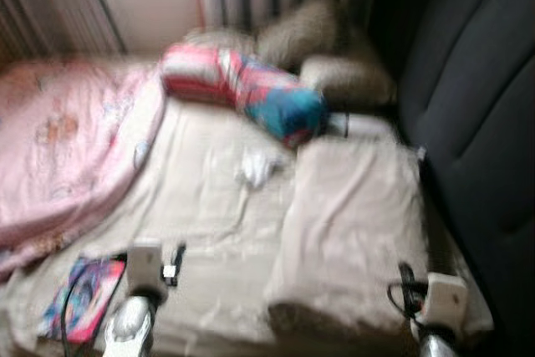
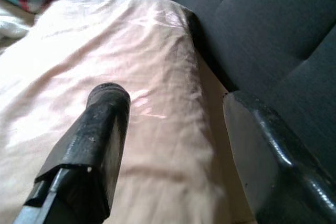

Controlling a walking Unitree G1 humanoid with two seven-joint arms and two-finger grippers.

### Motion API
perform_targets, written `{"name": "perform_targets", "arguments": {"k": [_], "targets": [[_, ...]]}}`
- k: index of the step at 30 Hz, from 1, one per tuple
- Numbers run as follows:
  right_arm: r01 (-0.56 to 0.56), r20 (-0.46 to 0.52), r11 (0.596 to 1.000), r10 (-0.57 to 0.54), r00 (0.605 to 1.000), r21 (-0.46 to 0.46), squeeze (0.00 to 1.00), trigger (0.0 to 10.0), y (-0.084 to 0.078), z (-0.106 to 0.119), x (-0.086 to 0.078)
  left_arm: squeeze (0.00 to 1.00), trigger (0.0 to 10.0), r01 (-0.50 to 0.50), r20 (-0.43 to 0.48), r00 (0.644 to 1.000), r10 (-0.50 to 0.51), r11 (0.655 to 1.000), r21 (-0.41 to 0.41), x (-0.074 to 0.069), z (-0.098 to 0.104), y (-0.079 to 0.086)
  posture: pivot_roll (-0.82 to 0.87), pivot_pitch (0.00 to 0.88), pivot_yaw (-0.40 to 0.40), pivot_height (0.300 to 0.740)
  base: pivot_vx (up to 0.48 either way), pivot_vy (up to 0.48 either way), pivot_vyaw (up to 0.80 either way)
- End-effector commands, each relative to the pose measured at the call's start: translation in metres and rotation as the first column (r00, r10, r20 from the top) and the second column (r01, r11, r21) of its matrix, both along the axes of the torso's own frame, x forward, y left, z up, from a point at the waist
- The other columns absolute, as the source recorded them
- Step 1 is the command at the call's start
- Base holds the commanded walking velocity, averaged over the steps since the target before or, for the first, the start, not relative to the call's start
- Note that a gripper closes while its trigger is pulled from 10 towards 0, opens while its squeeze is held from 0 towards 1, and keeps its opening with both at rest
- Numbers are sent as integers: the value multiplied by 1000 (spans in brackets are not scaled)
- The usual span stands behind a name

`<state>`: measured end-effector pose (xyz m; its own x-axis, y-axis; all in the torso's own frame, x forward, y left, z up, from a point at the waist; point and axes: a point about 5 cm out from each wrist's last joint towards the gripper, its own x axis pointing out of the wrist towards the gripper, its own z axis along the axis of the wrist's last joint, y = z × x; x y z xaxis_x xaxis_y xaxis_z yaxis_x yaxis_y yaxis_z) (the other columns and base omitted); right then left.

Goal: Clean up the room

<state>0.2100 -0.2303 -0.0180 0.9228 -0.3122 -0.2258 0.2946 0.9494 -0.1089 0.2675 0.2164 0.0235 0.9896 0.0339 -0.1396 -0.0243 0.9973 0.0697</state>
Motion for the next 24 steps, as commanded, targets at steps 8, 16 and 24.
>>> {"name": "perform_targets", "arguments": {"k": [8,16,24], "targets": [[23,-16,1000,-23,1000,-8,0,10000,-7,0,-1,0,10000,30,-6,1000,-30,999,-32,0,-2,-11,-181,84,19,733,79,0,0],[32,-91,999,-31,995,3,0,10000,-8,-8,-6,0,10000,33,-24,999,-33,999,-32,-3,-4,-11,-182,98,20,733,0,0,0],[7,-364,999,6,931,34,224,10000,-11,-35,-17,0,10000,40,-38,998,-41,999,-25,-3,-3,-8,-179,119,38,733,0,0,0]]}}
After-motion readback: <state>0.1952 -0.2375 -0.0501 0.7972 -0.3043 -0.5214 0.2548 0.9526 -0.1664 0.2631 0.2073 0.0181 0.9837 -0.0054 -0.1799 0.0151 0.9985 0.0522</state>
